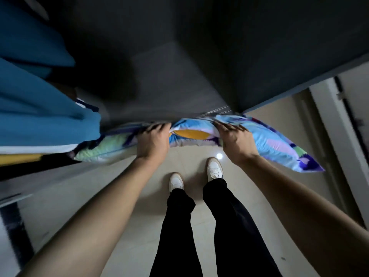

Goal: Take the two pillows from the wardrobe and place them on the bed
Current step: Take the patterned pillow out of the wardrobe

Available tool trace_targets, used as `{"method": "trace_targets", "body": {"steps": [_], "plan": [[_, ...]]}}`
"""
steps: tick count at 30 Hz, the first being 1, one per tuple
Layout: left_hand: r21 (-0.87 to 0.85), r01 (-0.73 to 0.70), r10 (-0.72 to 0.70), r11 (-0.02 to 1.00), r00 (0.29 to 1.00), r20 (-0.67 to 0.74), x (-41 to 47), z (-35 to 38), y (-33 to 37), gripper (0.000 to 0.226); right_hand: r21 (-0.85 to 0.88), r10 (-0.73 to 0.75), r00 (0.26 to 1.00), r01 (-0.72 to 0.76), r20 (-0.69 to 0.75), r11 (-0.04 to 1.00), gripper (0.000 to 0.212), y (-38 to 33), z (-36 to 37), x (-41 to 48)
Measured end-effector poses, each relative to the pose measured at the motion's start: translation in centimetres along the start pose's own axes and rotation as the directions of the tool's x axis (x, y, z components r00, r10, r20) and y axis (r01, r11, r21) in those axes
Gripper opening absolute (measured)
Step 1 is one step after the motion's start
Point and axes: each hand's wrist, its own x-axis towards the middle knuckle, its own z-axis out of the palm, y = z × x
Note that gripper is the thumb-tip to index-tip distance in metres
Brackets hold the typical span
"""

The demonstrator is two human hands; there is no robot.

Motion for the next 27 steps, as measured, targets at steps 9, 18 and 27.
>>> {"method": "trace_targets", "body": {"steps": [9, 18, 27], "plan": [[0.05, -0.32, 0.323, 0.946, 0.944, -0.07, -4.6, -14.0, 10.4, 0.014, 0.025, 0.17, 0.978, -0.168, -0.118, 0.985, 0.055, -0.3, -14.1, -15.0], [0.085, -0.514, 0.521, 0.854, 0.839, -0.158, -6.4, -21.2, 26.8, 0.013, -0.022, 0.255, 0.895, -0.282, -0.365, 0.959, 0.046, 7.1, -24.7, -29.1], [0.108, -0.656, 0.654, 0.747, 0.696, -0.296, -4.3, -23.4, 48.0, 0.018, -0.051, 0.336, 0.785, -0.421, -0.52, 0.906, 0.038, 21.9, -32.9, -39.5]]}}
